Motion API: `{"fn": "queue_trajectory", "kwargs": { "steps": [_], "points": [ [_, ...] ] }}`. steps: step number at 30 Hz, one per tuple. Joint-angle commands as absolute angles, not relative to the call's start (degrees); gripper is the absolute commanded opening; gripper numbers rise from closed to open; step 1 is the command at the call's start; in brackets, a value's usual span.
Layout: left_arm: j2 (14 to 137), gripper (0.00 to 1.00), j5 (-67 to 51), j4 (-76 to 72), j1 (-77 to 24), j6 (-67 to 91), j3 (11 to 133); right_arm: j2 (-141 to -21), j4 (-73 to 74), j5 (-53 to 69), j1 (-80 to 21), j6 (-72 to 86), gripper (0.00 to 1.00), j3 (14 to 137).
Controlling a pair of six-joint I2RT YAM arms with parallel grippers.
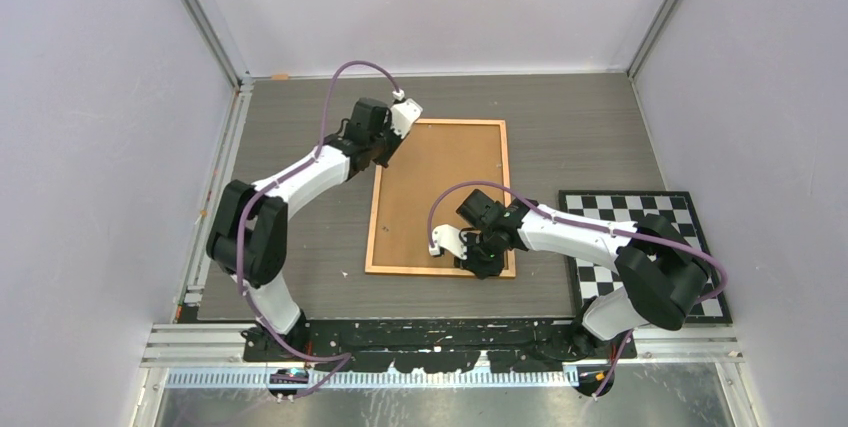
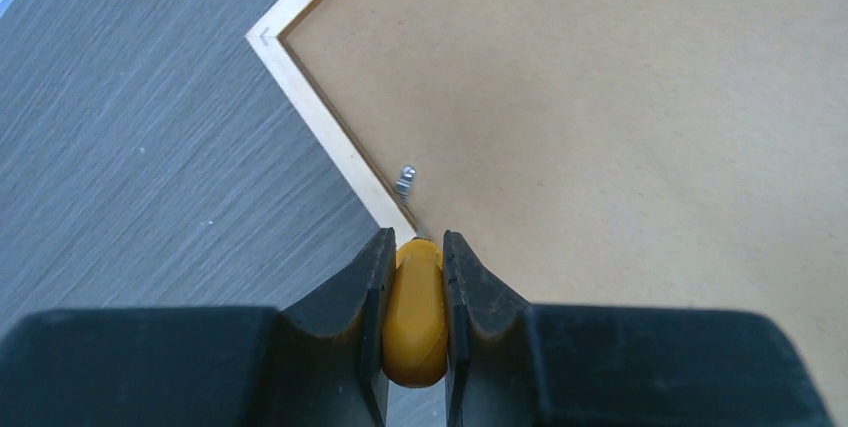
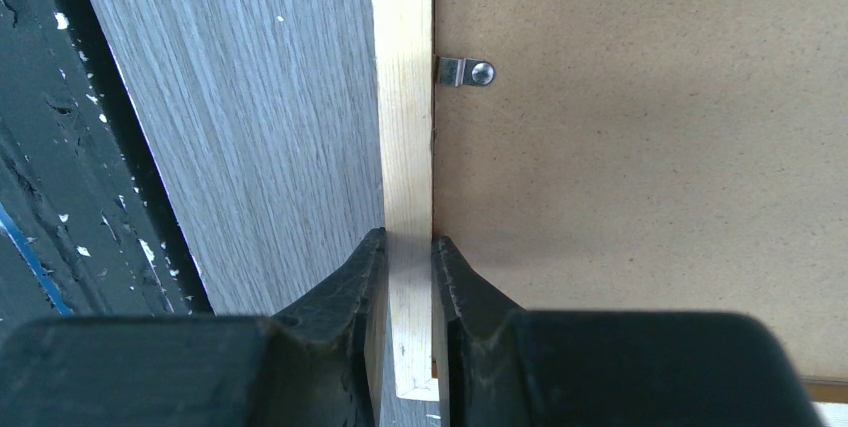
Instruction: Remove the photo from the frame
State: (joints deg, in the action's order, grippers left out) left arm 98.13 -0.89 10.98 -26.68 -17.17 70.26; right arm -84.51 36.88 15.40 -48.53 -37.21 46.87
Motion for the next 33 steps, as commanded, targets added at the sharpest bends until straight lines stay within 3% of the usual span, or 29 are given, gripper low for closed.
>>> {"fn": "queue_trajectory", "kwargs": {
  "steps": [1,33],
  "points": [
    [100.11,0.00,2.07,5.71,-25.34,-18.23,74.82,-84.28,41.57,17.31,-48.77,-36.91,0.05,45.79],
    [105.22,0.00,-0.64,6.50,-24.96,-19.08,76.21,-85.13,41.30,17.67,-48.72,-36.39,0.05,46.08]
  ]
}}
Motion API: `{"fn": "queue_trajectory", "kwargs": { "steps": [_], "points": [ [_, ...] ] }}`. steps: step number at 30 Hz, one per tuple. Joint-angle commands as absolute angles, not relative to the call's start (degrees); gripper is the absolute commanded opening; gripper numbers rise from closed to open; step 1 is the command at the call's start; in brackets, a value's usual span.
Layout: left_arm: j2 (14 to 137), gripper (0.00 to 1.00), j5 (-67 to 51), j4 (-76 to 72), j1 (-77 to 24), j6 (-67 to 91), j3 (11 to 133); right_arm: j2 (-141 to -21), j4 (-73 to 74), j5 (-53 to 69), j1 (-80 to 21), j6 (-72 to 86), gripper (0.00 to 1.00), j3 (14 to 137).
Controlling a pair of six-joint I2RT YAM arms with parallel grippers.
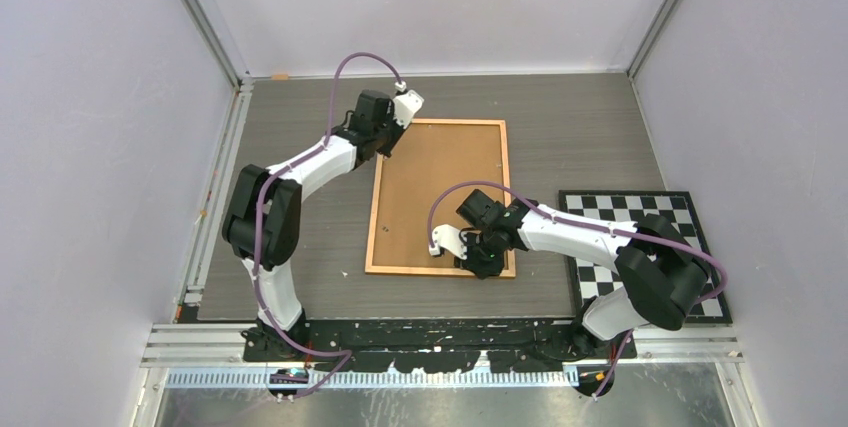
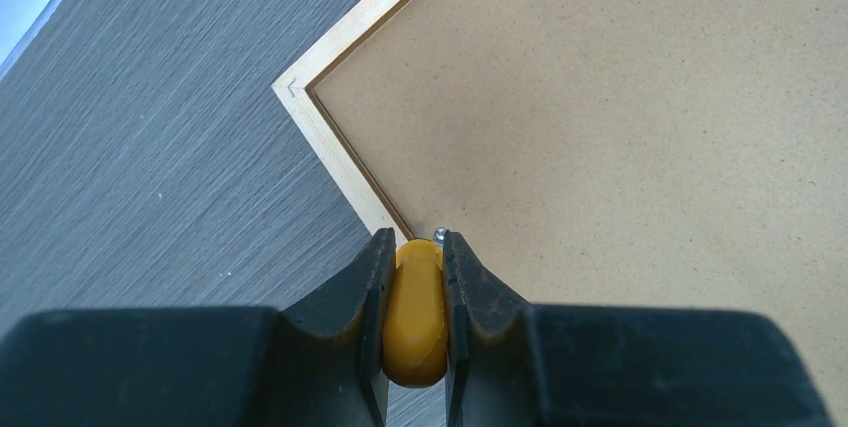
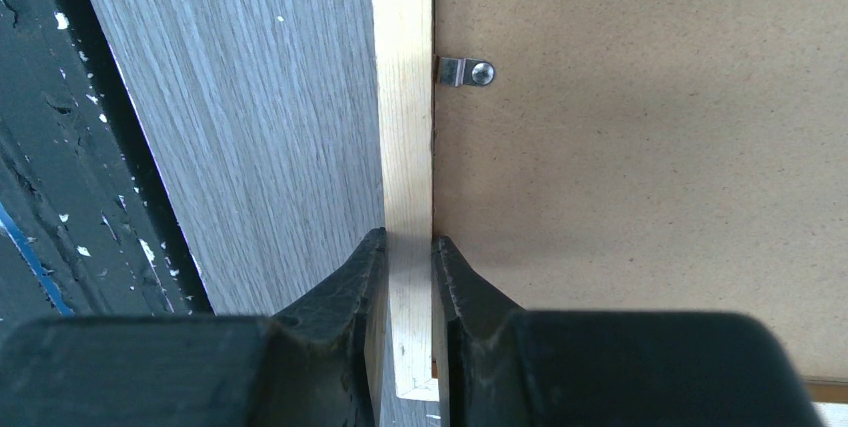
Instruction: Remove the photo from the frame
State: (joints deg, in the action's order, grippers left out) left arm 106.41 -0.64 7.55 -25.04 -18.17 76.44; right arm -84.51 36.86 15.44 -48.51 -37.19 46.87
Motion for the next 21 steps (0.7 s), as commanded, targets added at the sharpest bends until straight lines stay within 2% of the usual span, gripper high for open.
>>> {"fn": "queue_trajectory", "kwargs": {
  "steps": [1,13,21],
  "points": [
    [104.72,0.00,-0.74,6.62,-24.96,-18.97,75.65,-85.15,41.31,17.67,-48.76,-36.43,0.05,46.13],
    [100.43,0.00,-3.80,8.88,-25.09,-16.08,70.42,-85.61,41.13,17.93,-48.78,-36.13,0.05,46.71],
    [102.22,0.00,-7.29,8.05,-25.14,-12.86,70.60,-85.83,41.29,18.02,-48.77,-36.04,0.05,47.03]
  ]
}}
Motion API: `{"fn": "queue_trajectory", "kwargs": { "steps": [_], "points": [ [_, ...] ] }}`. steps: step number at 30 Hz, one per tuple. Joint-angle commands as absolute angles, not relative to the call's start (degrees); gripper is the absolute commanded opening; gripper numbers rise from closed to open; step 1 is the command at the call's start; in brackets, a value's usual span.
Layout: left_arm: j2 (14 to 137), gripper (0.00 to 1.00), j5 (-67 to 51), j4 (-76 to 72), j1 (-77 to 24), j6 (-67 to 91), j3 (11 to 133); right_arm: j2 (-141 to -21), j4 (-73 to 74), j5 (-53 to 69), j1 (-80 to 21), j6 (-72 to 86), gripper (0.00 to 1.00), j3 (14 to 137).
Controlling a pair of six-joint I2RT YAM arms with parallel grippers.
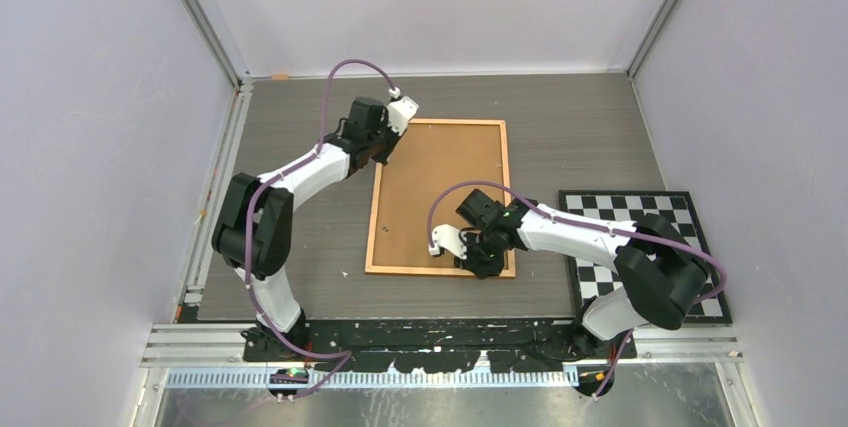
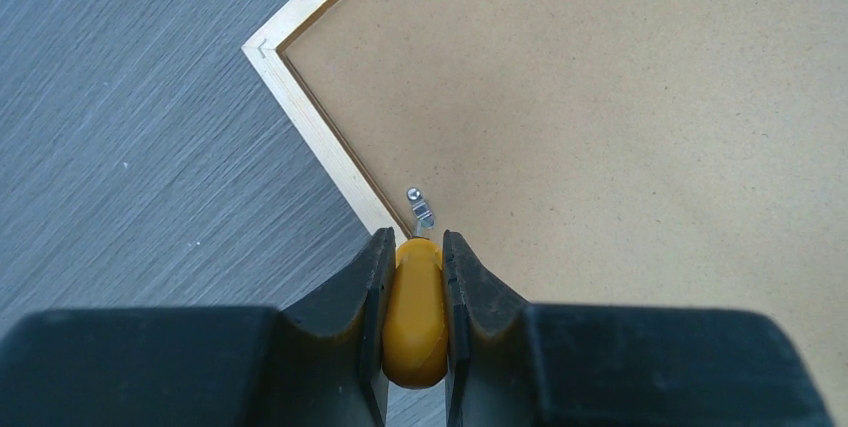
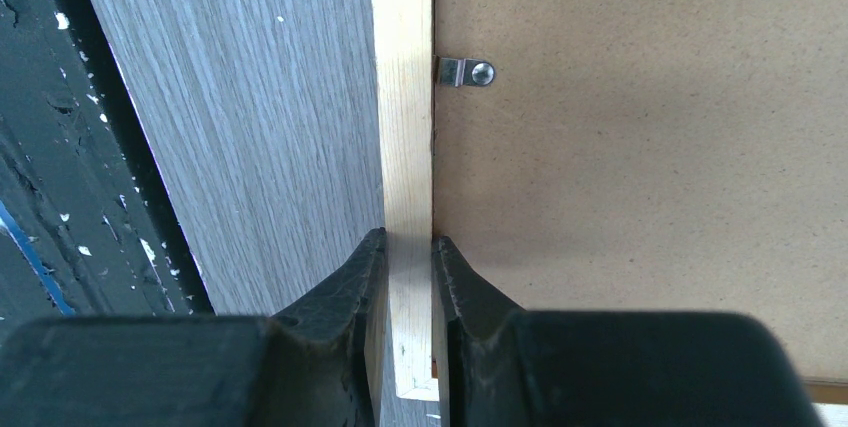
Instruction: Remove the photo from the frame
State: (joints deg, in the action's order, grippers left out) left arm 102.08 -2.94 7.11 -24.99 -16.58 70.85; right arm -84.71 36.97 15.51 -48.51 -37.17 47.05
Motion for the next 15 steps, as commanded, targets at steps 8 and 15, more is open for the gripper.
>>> {"fn": "queue_trajectory", "kwargs": {
  "steps": [8,15],
  "points": [
    [106.07,0.00,-8.97,6.28,-25.14,-8.50,72.23,-86.13,41.38,18.28,-48.76,-36.04,0.05,47.14],
    [107.60,0.00,-8.57,4.00,-25.40,-6.53,72.46,-86.05,41.56,18.29,-48.78,-36.04,0.05,47.11]
  ]
}}
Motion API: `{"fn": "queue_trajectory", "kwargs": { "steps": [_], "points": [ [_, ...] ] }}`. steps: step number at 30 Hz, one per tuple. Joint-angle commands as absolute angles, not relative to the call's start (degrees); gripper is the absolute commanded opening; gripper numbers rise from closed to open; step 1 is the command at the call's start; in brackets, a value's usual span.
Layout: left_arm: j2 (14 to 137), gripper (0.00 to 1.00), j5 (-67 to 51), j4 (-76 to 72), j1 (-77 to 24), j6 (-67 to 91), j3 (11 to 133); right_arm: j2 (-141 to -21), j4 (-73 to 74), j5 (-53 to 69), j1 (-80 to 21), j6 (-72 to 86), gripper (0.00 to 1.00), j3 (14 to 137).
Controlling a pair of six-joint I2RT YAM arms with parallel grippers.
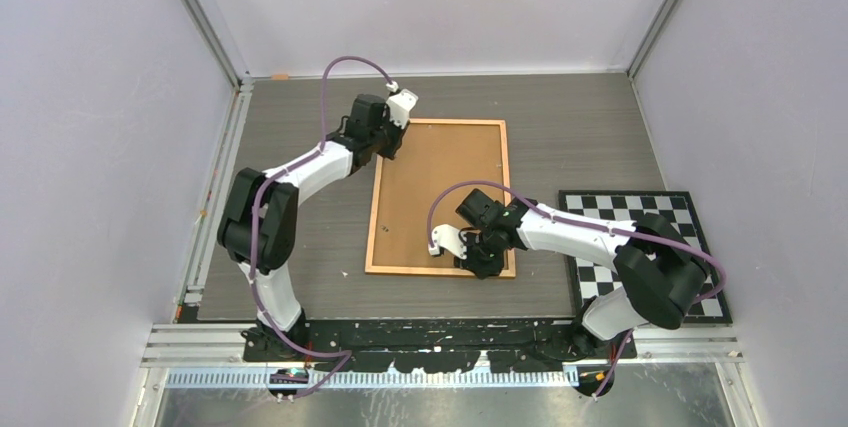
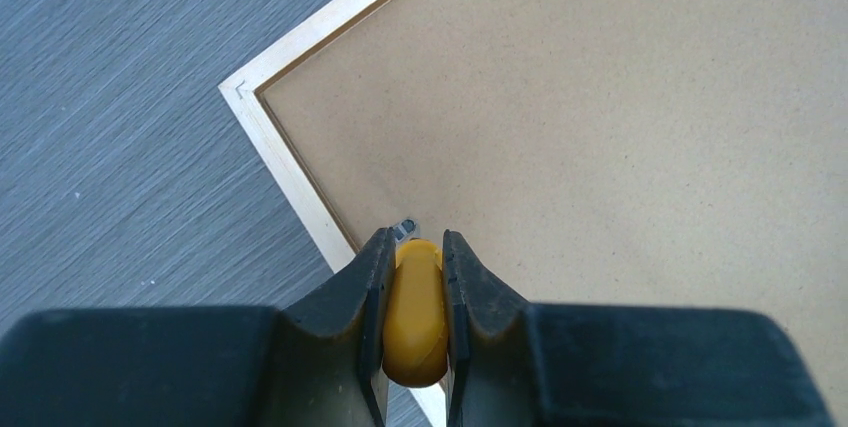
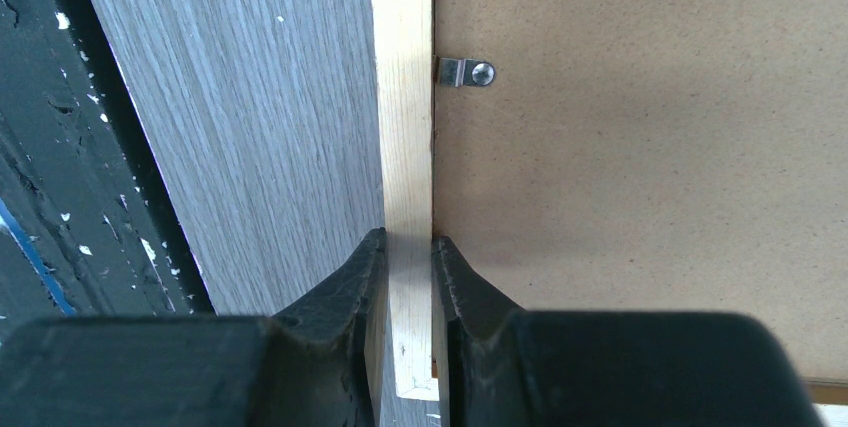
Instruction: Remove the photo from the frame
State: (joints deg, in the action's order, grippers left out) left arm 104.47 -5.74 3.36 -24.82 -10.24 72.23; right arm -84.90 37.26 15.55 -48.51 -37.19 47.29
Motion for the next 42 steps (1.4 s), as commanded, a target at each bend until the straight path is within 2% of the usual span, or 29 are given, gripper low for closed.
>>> {"fn": "queue_trajectory", "kwargs": {
  "steps": [1,7,8,10,13,15,19,22,24,29,34,39,42],
  "points": [
    [107.91,0.00,-8.01,4.03,-25.40,-6.63,72.73,-86.10,41.59,18.28,-48.75,-36.04,0.05,47.11],
    [106.92,0.00,-9.86,6.34,-25.25,-6.51,74.70,-84.90,42.41,18.21,-48.77,-36.25,0.09,47.63],
    [105.83,0.00,-11.23,7.01,-25.09,-6.12,74.93,-83.98,42.45,17.93,-48.66,-35.92,0.13,47.91],
    [102.78,0.00,-13.18,8.70,-24.68,-4.80,75.41,-82.01,42.79,17.78,-48.27,-35.12,0.28,49.17],
    [98.92,0.00,-16.33,12.70,-23.76,-2.54,76.50,-78.83,43.31,18.92,-46.23,-32.65,0.45,52.53],
    [95.72,0.00,-19.74,14.70,-22.47,0.53,76.23,-77.09,43.38,20.91,-43.68,-29.96,0.49,55.51],
    [88.28,0.00,-28.36,17.02,-20.26,9.51,73.64,-73.59,38.72,20.91,-37.36,-19.80,0.66,60.45],
    [82.12,0.00,-34.71,16.28,-20.21,13.93,70.09,-71.85,31.63,17.11,-36.54,-14.06,0.79,62.94],
    [78.39,0.00,-37.64,14.85,-20.16,16.42,67.60,-72.64,29.41,17.19,-36.56,-10.93,0.82,65.66],
    [72.27,0.00,-43.63,14.18,-19.95,21.18,64.94,-77.67,27.97,21.06,-38.31,-7.78,0.83,73.50],
    [69.57,0.00,-48.47,10.87,-19.86,26.63,61.40,-79.72,27.02,19.66,-42.84,-9.73,0.78,75.63],
    [67.76,0.00,-50.80,5.16,-19.73,32.53,57.71,-81.92,28.38,20.52,-44.61,-11.48,0.62,77.40],
    [67.51,0.00,-51.95,3.14,-19.61,35.01,56.86,-83.10,29.83,20.08,-46.02,-13.71,0.46,77.96]
  ]
}}
